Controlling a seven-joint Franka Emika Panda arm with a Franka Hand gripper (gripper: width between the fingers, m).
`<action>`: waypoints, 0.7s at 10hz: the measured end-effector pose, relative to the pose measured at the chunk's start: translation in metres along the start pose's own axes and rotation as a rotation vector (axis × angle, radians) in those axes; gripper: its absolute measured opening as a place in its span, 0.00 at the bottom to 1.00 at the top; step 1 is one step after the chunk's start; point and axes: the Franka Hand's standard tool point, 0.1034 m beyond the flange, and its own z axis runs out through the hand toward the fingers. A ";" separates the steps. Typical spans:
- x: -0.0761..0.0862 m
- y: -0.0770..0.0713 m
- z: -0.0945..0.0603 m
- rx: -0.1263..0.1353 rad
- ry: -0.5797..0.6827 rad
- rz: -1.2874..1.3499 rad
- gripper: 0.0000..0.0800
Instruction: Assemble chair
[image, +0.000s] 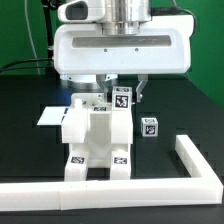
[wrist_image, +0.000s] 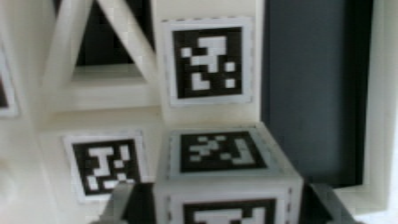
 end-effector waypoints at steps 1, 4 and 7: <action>0.000 0.001 0.000 0.003 -0.001 0.101 0.35; 0.000 0.001 0.001 0.021 -0.007 0.397 0.35; 0.000 0.000 0.001 0.047 -0.023 0.715 0.35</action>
Offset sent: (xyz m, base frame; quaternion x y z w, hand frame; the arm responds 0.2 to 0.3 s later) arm -0.0009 -0.0063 0.0020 -0.0022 -0.0115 0.2317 0.9727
